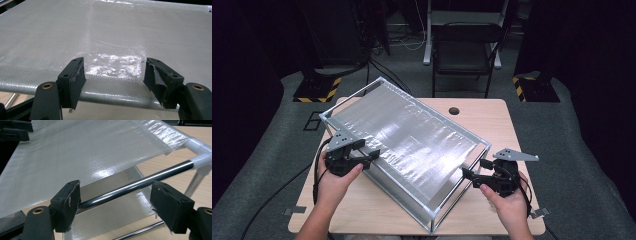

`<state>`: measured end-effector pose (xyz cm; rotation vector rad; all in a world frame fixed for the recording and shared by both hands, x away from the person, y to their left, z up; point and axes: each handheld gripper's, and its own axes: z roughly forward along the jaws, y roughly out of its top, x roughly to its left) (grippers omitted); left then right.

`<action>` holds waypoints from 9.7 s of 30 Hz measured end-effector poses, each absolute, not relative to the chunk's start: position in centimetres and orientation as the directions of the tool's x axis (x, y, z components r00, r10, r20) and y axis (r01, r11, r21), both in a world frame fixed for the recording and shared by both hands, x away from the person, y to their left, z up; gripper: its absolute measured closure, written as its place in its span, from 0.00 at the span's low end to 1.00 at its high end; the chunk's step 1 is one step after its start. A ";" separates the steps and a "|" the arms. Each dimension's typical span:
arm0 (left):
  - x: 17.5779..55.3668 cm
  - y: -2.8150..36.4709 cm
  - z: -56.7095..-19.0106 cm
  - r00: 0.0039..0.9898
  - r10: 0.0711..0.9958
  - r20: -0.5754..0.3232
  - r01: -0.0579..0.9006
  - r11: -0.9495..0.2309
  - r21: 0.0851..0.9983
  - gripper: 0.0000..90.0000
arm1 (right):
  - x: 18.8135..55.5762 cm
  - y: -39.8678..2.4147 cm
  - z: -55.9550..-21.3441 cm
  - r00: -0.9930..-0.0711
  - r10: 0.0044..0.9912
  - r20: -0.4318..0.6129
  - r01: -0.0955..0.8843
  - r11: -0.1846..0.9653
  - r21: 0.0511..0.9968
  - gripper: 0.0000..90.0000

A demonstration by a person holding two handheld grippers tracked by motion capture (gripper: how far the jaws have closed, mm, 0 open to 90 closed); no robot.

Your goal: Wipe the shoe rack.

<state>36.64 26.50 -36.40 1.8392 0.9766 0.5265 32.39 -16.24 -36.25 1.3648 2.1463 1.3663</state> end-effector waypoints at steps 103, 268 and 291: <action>32.6 23.8 -38.0 0.636 0.769 -0.056 0.353 -0.226 0.908 0.33 | 31.8 -25.9 -49.2 -0.297 0.951 0.086 0.637 0.130 0.760 0.37; 32.8 23.8 -38.7 0.625 0.778 -0.060 0.331 -0.195 0.923 0.35 | 37.1 -15.8 -51.9 -0.496 0.854 0.158 0.648 0.243 0.722 0.59; 32.8 23.4 -38.2 0.647 0.760 -0.062 0.342 -0.216 0.914 0.35 | 33.0 -15.1 -52.2 -0.567 0.804 0.178 0.621 0.275 0.734 0.61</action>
